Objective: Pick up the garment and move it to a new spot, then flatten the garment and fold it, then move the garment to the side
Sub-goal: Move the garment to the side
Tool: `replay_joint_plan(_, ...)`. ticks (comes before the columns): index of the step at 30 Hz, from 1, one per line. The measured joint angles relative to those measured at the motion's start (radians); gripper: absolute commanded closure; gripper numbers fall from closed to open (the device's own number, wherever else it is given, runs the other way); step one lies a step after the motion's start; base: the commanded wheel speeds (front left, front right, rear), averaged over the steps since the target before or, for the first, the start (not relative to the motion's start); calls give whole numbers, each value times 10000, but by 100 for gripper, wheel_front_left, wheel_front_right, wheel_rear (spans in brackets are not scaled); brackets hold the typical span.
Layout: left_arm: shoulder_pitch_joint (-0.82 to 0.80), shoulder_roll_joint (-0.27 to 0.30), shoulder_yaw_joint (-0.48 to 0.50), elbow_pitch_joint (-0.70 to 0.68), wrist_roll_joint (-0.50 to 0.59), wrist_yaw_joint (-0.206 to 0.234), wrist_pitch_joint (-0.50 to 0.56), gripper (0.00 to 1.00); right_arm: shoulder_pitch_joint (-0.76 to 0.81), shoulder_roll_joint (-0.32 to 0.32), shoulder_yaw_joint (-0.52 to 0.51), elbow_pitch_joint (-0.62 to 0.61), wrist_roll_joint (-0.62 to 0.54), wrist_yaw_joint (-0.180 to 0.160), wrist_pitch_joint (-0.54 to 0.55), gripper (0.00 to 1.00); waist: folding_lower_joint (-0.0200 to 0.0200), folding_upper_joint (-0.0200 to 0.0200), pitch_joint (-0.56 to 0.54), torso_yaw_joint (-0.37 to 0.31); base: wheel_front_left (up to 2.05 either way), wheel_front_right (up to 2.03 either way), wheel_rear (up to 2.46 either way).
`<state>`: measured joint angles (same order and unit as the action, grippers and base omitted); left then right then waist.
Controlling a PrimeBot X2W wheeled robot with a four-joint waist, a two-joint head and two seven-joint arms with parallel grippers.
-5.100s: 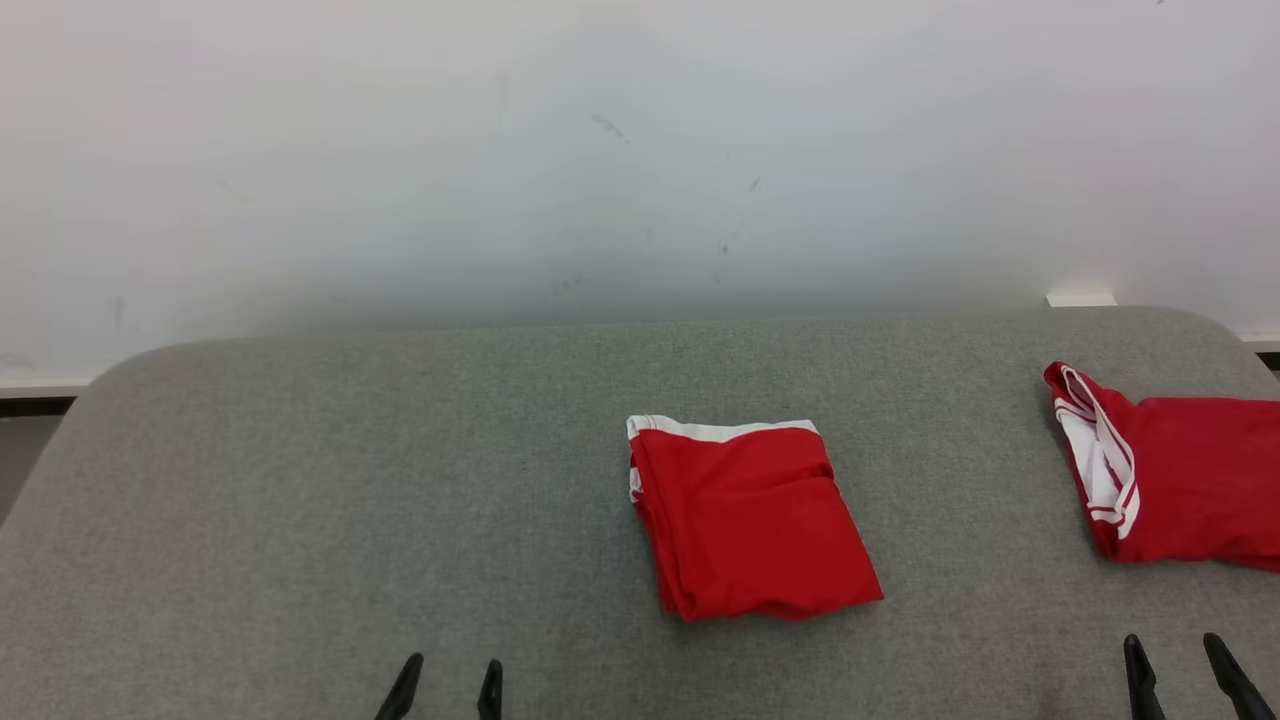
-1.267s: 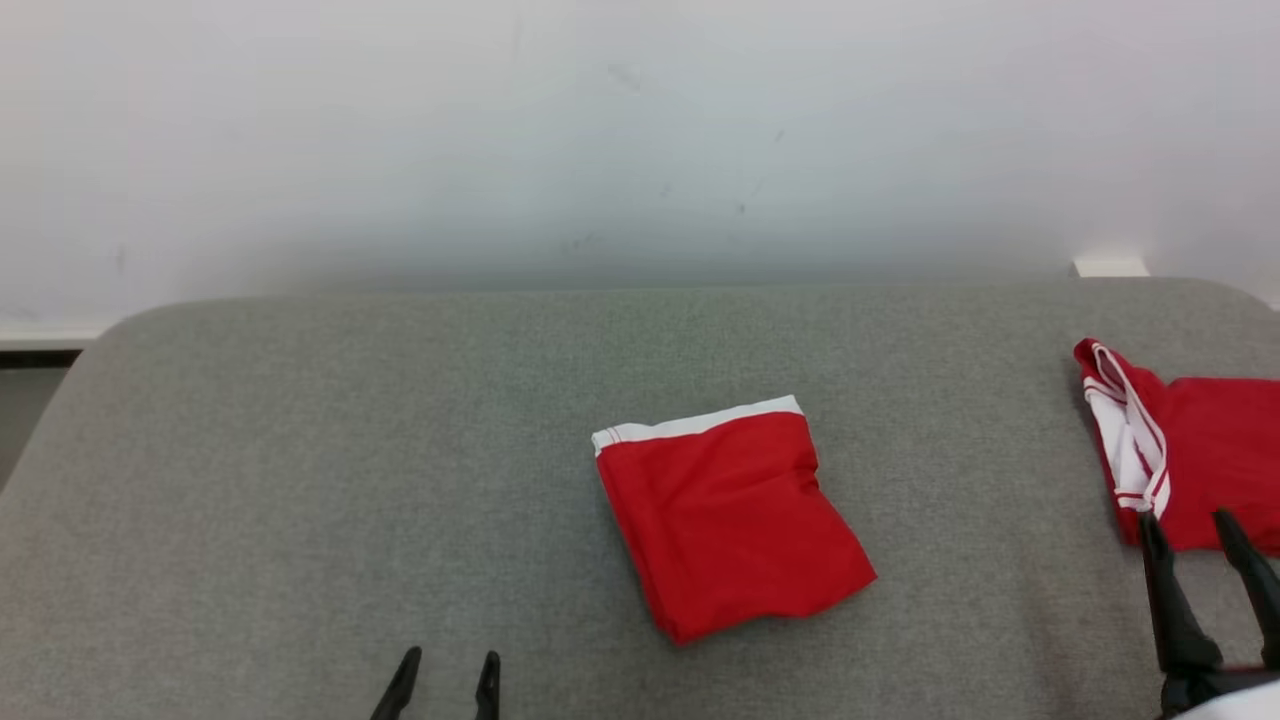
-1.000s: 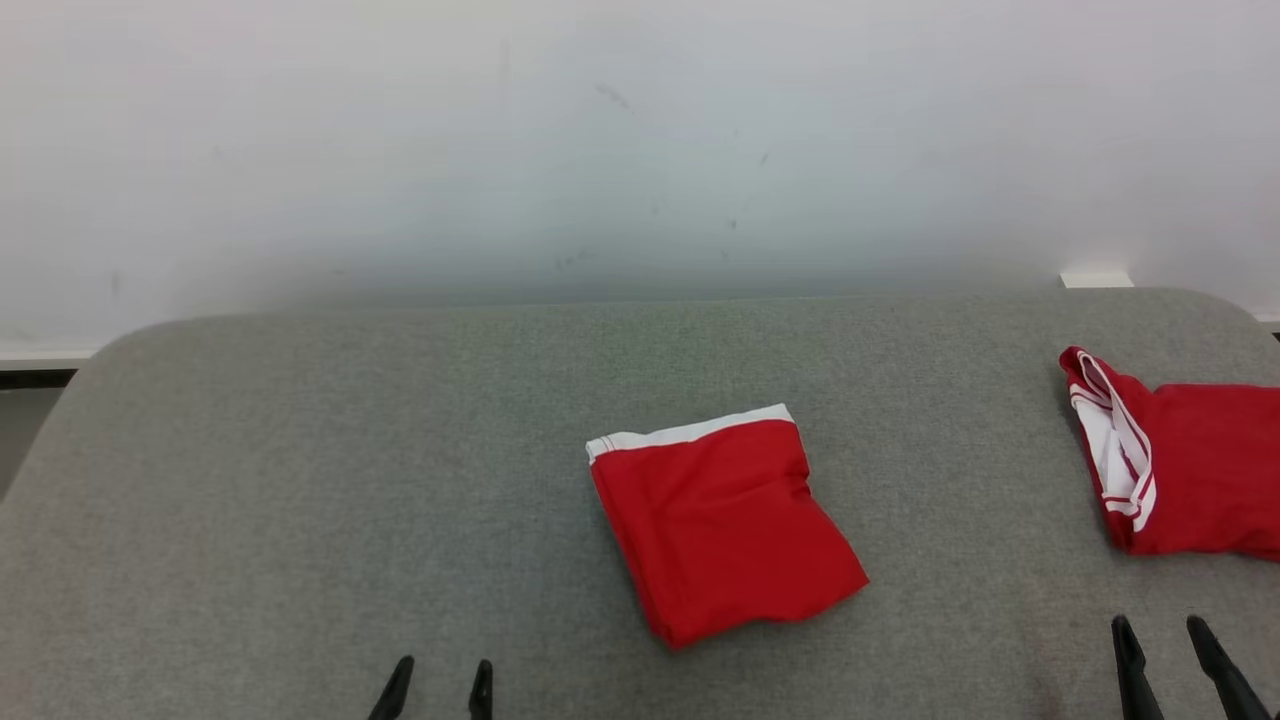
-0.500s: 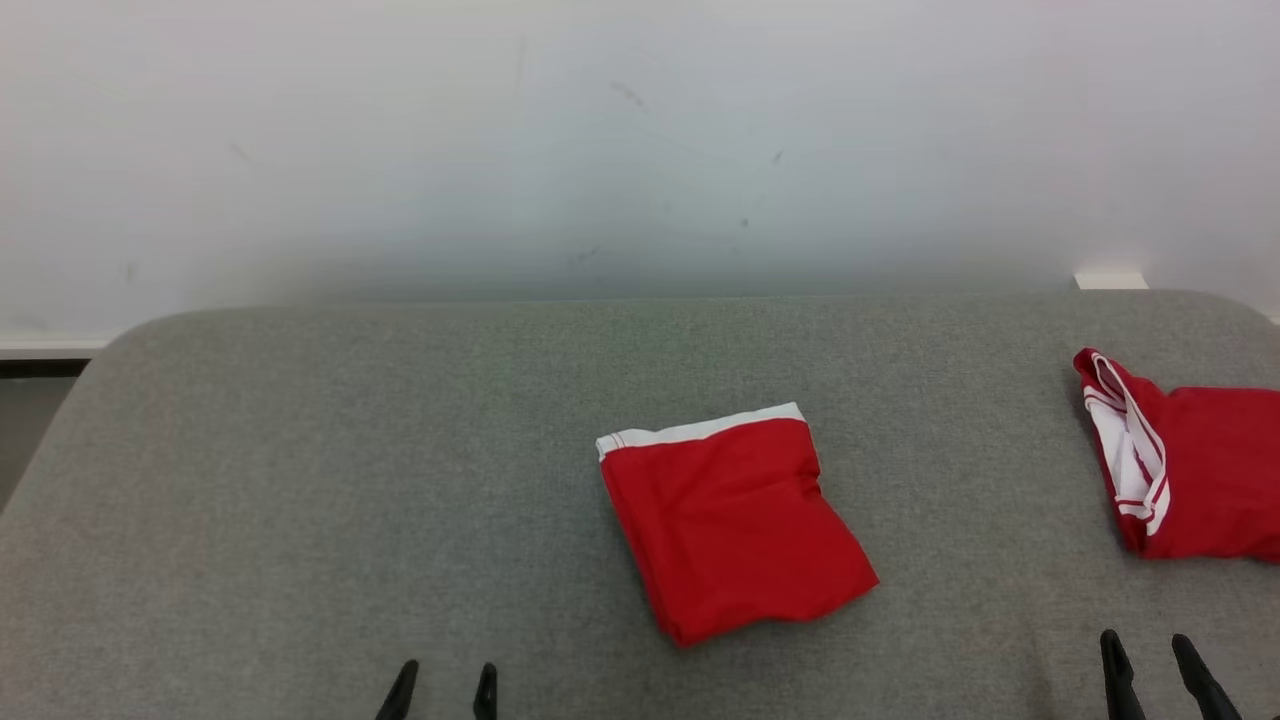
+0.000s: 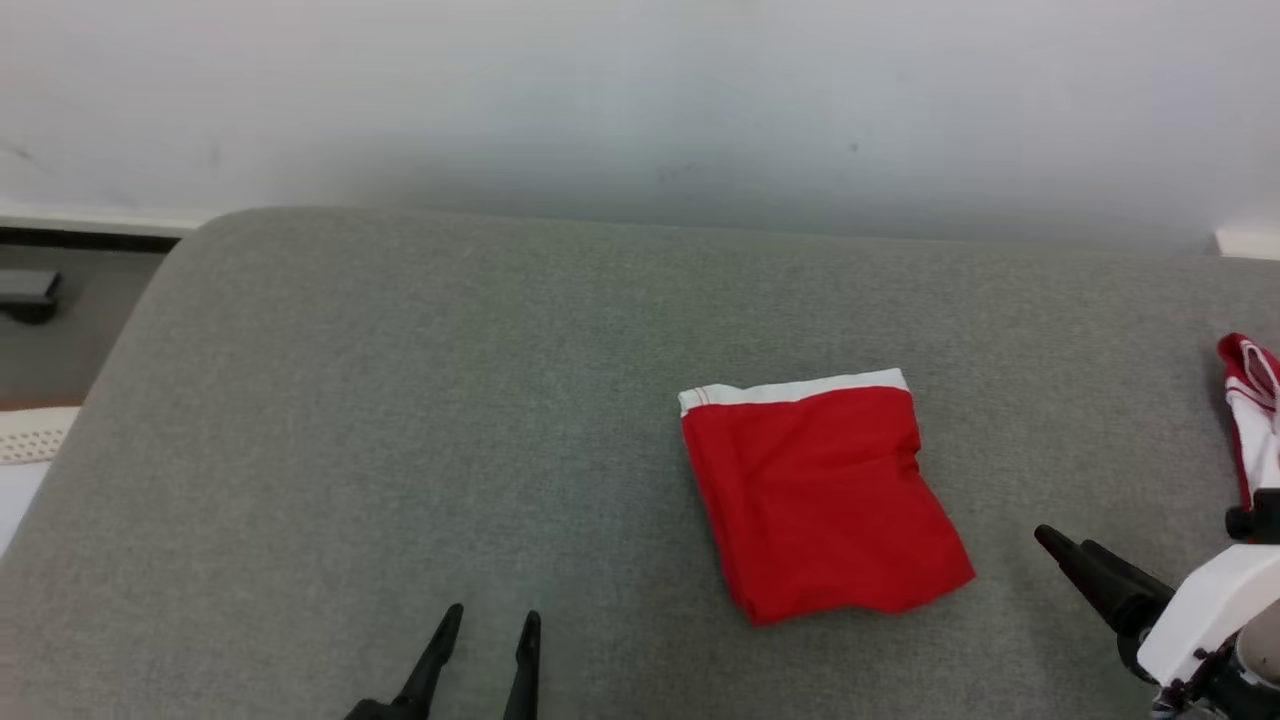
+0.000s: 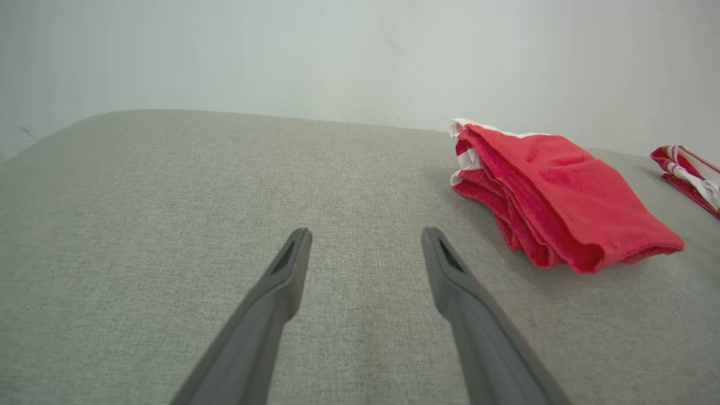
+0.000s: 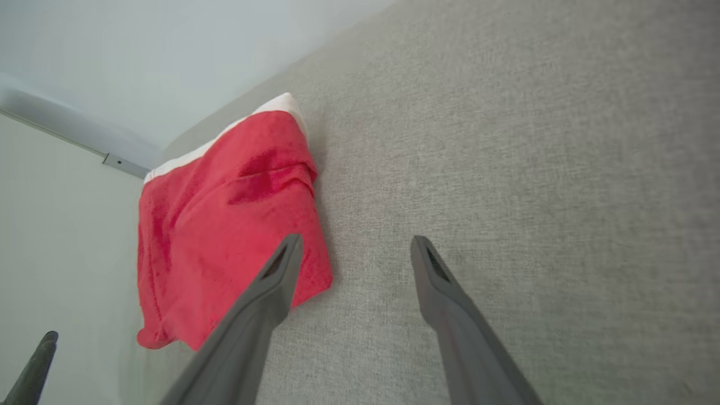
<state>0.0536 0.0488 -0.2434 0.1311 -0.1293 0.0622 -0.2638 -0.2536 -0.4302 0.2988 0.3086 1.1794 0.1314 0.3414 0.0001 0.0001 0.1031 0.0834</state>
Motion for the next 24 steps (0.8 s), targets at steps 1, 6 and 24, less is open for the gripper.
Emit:
replay_joint_plan(1,-17,4,-50,13,-69,12,0,0,-181,-109,71,150,228,0,485,0,0,0,57,135,0,0,0)
replay_joint_plan(6,-92,2,-307,59,-221,151,0,0,-1110,-387,109,830,800,0,1958,0,0,0,326,784,0,0,0)
replay_joint_plan(24,-684,2,-224,-4,-199,119,0,0,-2361,105,128,1724,1306,2,3363,0,0,0,1227,1963,0,0,0)
